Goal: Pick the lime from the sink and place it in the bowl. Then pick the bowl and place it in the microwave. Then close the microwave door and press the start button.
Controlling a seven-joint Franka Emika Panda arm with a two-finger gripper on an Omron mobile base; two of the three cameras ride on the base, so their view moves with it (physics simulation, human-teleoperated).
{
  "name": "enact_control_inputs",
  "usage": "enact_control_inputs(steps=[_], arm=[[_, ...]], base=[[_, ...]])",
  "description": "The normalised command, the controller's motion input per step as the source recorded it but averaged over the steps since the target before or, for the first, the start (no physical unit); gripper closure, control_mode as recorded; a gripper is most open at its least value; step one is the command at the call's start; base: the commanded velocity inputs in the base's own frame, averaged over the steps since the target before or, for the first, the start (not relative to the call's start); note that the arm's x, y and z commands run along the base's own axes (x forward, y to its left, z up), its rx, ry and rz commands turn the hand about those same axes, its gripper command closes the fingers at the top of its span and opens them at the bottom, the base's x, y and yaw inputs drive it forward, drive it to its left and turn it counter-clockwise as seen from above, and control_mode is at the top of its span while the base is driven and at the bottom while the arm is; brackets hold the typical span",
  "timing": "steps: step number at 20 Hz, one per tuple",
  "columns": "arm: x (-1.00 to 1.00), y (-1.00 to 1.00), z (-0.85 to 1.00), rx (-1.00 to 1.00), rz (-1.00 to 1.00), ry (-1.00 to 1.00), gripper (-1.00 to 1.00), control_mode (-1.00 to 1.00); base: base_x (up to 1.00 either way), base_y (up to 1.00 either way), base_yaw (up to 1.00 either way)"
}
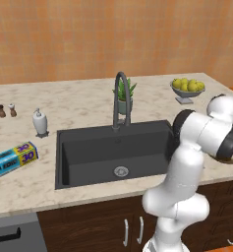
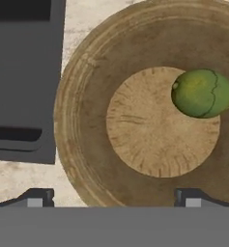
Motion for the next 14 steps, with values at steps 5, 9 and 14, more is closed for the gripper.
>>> enact_control_inputs(steps=[5, 9, 14], arm=[[-0.04, 0.79, 0.11, -0.16, 0.00, 0.00, -1.00, -1.00], [0.21, 0.38, 0.00, -0.13, 0.00, 0.03, -1.00, -1.00], [0.28, 0.01, -0.05, -0.04, 0.00, 0.03, -1.00, -1.00]], base=[[0.00, 0.00, 0.00], [0.00, 0.00, 0.00], [0.00, 0.00, 0.00]])
